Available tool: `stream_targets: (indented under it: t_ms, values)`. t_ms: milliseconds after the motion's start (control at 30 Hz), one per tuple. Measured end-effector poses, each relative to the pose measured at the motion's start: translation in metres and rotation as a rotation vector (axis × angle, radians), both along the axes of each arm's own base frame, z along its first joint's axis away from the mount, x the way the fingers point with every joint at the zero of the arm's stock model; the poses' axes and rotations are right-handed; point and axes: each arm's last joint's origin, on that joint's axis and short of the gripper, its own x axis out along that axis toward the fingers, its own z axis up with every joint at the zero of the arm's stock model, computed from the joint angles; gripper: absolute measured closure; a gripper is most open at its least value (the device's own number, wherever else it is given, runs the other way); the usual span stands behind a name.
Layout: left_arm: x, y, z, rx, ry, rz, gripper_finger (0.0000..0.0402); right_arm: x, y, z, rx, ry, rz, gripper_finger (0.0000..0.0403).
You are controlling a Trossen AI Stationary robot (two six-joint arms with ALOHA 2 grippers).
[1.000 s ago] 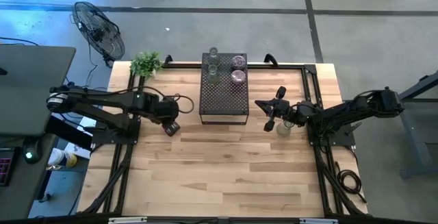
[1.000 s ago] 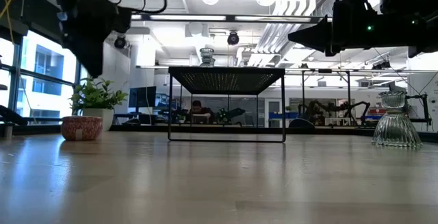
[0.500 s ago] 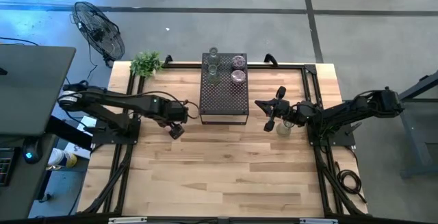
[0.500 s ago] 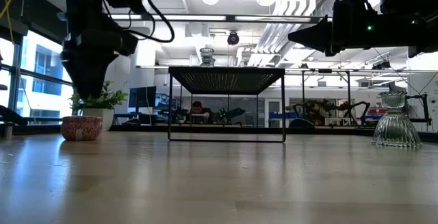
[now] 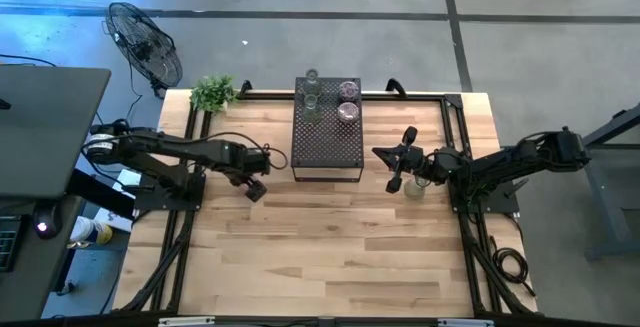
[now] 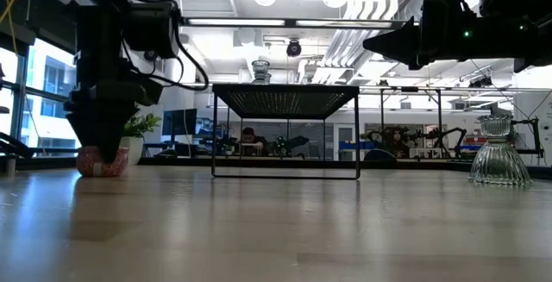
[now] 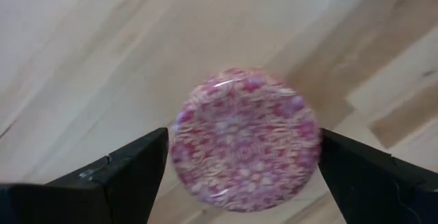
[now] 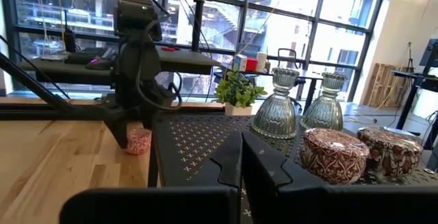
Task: Stock candles and vases on shelf
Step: Put the pink scented candle on the shelf
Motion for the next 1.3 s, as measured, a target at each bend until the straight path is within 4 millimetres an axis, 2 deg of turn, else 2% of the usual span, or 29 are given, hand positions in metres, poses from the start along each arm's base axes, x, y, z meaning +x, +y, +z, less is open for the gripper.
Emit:
stream_targets:
  t_ms: [167,400,600,767,900,1067,1167,1300]
  values:
    - [0.003,-0.001,0.000,-0.013,-0.035,-0.024,0.0056,0.000,0.000,0.000,0.000,0.000,-0.001,0.0403]
    - [0.003,-0.001,0.000,-0.011,-0.025,-0.045,0.0119,0.000,0.000,0.000,0.000,0.000,-0.001,0.0403]
    - [0.003,-0.002,0.000,-0.020,-0.030,-0.057,0.0109,0.000,0.000,0.000,0.020,-0.007,0.002,0.0403]
    - [0.010,-0.019,0.009,-0.065,-0.068,-0.174,0.0114,0.000,0.000,0.000,0.024,-0.008,0.003,0.0403]
    - [0.022,-0.046,0.027,-0.023,-0.148,-0.341,0.0118,0.000,0.000,0.000,0.045,-0.015,0.006,0.0403]
    - [0.048,-0.080,0.044,0.044,-0.424,-0.436,0.0118,0.001,0.003,0.001,0.076,-0.025,0.018,0.0403]
    - [0.067,-0.090,0.040,0.049,-0.507,-0.448,0.0118,0.001,0.009,0.001,0.080,-0.025,0.010,0.0403]
    - [0.100,-0.094,0.026,0.086,-0.455,-0.495,0.0118,0.003,0.017,0.004,0.066,-0.019,-0.020,0.0403]
